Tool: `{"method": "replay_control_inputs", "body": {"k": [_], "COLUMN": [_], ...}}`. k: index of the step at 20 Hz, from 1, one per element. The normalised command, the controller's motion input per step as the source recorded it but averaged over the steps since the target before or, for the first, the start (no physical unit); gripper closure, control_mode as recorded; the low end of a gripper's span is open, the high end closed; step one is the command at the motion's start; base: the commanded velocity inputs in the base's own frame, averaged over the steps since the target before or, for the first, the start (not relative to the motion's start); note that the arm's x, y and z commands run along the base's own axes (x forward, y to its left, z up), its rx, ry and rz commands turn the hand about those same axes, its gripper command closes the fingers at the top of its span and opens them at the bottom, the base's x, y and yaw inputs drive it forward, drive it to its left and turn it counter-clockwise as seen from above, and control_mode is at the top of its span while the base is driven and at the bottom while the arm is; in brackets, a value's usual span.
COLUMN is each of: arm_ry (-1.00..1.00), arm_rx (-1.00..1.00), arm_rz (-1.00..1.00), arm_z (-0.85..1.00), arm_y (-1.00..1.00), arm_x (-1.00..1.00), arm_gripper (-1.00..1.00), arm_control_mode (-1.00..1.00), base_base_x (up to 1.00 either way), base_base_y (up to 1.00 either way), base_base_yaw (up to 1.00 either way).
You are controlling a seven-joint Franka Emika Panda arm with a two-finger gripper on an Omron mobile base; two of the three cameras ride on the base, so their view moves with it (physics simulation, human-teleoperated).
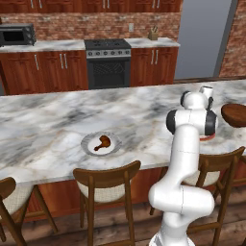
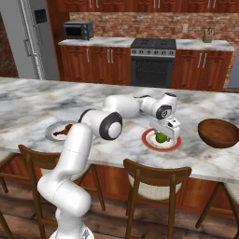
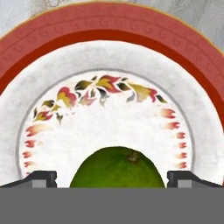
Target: Pick the chicken drumstick and lime from their plates and place them in the bowl. Then put the bowl in the fridge.
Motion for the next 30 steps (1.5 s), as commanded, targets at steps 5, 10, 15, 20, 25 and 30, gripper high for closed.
{"method": "replay_control_inputs", "body": {"k": [5, 10, 15, 20, 25, 30], "arm_ry": [-0.06, -0.01, 0.0, 0.0, -0.06, -0.08], "arm_rx": [0.0, 0.0, 0.0, 0.0, 0.0, 0.0], "arm_rz": [0.0, 0.0, 0.0, 0.0, 0.0, 0.04], "arm_z": [0.04, 0.04, 0.0, 0.0, -0.03, -0.09], "arm_y": [0.07, 0.02, 0.03, 0.1, 0.12, 0.03], "arm_x": [-0.11, -0.2, -0.27, -0.12, 0.18, 0.18], "arm_gripper": [-1.0, -1.0, -1.0, -1.0, -1.0, -1.0], "arm_control_mode": [-1.0, -1.0, -1.0, -1.0, -1.0, -1.0], "base_base_x": [0.0, 0.0, 0.0, 0.0, 0.0, 0.0], "base_base_y": [0.0, 0.0, 0.0, 0.0, 0.0, 0.0], "base_base_yaw": [0.0, 0.0, 0.0, 0.0, 0.0, 0.0]}}
